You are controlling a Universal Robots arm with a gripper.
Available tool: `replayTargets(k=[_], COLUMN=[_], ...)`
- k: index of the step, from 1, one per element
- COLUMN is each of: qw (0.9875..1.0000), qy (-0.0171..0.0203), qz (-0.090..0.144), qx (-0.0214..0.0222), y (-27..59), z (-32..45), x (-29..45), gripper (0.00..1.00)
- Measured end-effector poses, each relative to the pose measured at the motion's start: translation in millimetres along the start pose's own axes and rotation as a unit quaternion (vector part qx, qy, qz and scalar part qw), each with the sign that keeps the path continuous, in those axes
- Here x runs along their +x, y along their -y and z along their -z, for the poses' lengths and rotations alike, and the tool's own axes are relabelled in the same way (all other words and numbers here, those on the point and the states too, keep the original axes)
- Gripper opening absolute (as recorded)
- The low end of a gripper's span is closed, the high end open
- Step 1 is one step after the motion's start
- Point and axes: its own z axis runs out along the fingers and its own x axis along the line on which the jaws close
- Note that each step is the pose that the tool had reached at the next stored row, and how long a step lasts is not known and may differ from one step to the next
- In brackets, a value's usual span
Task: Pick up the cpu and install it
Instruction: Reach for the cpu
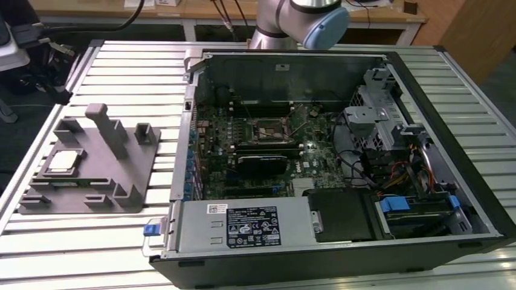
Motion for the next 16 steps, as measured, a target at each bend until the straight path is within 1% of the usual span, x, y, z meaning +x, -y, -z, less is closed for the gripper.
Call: replayTargets(k=[4,10,16], qw=[1.0,1.0,1.0], qy=[-0.0001,0.0,0.0], qz=[0.0,0.0,0.0], qx=[0.0,0.0,0.0], y=[0.9,1.9,2.8], z=[-2.6,-6.1,-11.1], x=[7.5,16.7,22.6], gripper=[0.11,0.11,0.11])
